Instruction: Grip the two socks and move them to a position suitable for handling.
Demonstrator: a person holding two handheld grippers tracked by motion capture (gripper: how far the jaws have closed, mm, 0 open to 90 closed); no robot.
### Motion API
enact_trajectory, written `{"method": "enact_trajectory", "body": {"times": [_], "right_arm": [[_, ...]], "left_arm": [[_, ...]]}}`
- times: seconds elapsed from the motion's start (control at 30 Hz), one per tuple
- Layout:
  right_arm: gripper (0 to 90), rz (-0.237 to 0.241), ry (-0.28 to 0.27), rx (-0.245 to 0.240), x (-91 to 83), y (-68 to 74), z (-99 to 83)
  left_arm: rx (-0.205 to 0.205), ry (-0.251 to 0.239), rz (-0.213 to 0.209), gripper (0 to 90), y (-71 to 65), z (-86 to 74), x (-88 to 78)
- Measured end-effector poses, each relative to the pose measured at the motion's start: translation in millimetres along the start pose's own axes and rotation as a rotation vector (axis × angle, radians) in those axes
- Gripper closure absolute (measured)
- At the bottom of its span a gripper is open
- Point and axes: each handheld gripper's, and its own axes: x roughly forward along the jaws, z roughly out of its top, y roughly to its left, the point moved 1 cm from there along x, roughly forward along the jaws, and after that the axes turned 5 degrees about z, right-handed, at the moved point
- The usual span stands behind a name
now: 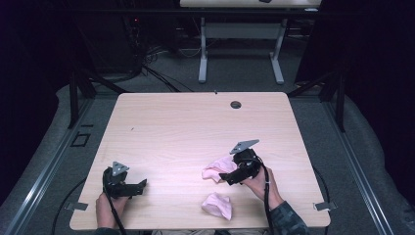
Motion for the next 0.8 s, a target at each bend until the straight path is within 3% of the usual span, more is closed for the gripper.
{"method": "enact_trajectory", "body": {"times": [0.1, 0.17, 0.2, 0.3, 0.33, 0.37, 0.4, 0.43, 0.47, 0.5, 0.53, 0.57, 0.6, 0.63, 0.7, 0.73, 0.77, 0.8], "right_arm": [[8.3, 0.000, -0.028, 0.007, -18.6, 6.7, -7.3], [10.9, 0.001, -0.041, 0.014, -21.5, 8.4, -9.1], [15.2, 0.003, -0.041, 0.018, -26.1, 9.8, -11.2], [21.5, 0.016, -0.063, 0.039, -37.4, 14.9, -18.5], [25.8, 0.024, -0.062, 0.039, -41.4, 18.5, -22.1], [25.8, 0.024, -0.062, 0.039, -41.4, 18.5, -22.1], [28.1, 0.031, -0.064, 0.037, -44.0, 23.5, -25.1], [28.1, 0.031, -0.064, 0.037, -44.0, 23.5, -25.1], [31.0, 0.034, -0.062, 0.037, -44.8, 28.6, -27.3], [31.0, 0.034, -0.062, 0.037, -44.8, 28.6, -27.3], [34.0, 0.060, -0.074, 0.042, -43.7, 33.4, -29.1], [34.0, 0.060, -0.074, 0.042, -43.7, 33.4, -29.1], [37.3, 0.075, -0.070, 0.048, -41.7, 37.7, -30.5], [37.3, 0.075, -0.070, 0.048, -41.7, 37.7, -30.5], [40.7, 0.103, -0.061, 0.046, -38.0, 41.2, -31.9], [44.0, 0.114, -0.049, 0.049, -33.7, 45.1, -33.2], [44.0, 0.114, -0.049, 0.049, -33.7, 45.1, -33.2], [45.5, 0.125, -0.041, 0.047, -32.0, 46.8, -33.5]], "left_arm": [[-0.021, 0.000, 0.016, 0.1, -1.9, 0.6, 0.6], [-0.024, 0.003, 0.015, 0.0, -3.1, 1.0, 0.9], [-0.011, 0.036, 0.008, 0.0, -3.9, 2.9, -1.1], [-0.017, 0.059, -0.012, 0.0, -7.7, 5.2, -5.0], [-0.046, 0.028, -0.076, 0.0, -15.2, 6.5, -11.7], [-0.046, 0.028, -0.076, 0.0, -15.2, 6.5, -11.7], [-0.036, 0.002, -0.144, 0.0, -26.8, 9.0, -19.0], [-0.036, 0.002, -0.144, 0.0, -26.8, 9.0, -19.0], [-0.012, -0.029, -0.205, 0.1, -42.0, 12.0, -26.2], [-0.012, -0.029, -0.205, 0.1, -42.0, 12.0, -26.2], [0.008, -0.060, -0.267, 0.2, -58.3, 14.9, -30.9], [0.008, -0.060, -0.267, 0.3, -58.3, 14.9, -30.9], [0.038, -0.080, -0.323, 1.3, -75.1, 18.4, -33.9], [0.038, -0.080, -0.323, 2.7, -75.1, 18.4, -33.9], [0.083, -0.081, -0.367, 3.8, -92.3, 22.2, -34.2], [0.123, -0.079, -0.414, 7.5, -108.3, 25.7, -33.9], [0.123, -0.079, -0.414, 9.6, -108.3, 25.7, -33.9], [0.138, -0.078, -0.441, 9.6, -115.8, 27.2, -33.8]]}}
